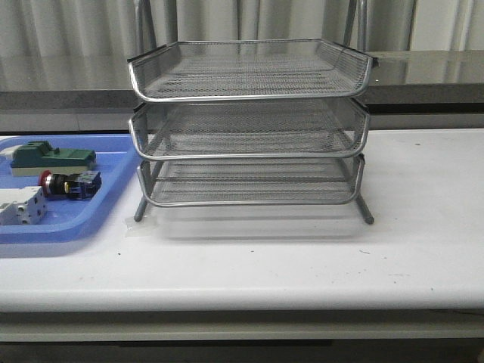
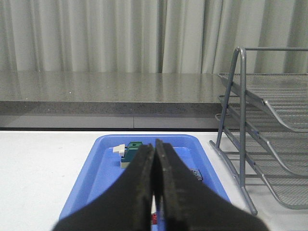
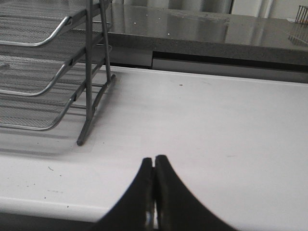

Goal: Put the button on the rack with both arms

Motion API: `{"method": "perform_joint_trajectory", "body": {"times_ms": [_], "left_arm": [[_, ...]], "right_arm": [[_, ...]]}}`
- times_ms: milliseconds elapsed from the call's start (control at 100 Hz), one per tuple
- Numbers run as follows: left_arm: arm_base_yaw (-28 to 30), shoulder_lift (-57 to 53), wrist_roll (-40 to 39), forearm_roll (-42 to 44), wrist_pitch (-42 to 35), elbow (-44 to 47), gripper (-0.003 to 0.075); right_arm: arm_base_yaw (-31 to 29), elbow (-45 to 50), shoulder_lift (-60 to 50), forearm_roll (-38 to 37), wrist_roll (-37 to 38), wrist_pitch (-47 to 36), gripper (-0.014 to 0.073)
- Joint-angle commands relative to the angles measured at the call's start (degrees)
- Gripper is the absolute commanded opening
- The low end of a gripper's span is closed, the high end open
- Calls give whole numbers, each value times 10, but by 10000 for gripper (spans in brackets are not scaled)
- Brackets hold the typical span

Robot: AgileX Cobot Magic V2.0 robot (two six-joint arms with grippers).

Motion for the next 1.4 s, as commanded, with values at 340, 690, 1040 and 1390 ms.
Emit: {"method": "perform_joint_trajectory", "body": {"times_ms": [340, 690, 1040, 1390], "left_arm": [[1, -18, -5, -6, -48, 19, -20], [1, -18, -5, -6, -48, 19, -20], [1, -18, -5, -6, -48, 19, -20], [1, -18, -5, -6, -48, 19, -20]], "right_arm": [[-4, 1, -11, 0, 1, -48, -58], [-4, 1, -11, -38, -9, -63, -58], [-4, -2, -11, -35, -8, -129, -58], [-4, -161, 29, 76, -8, 15, -58]]}}
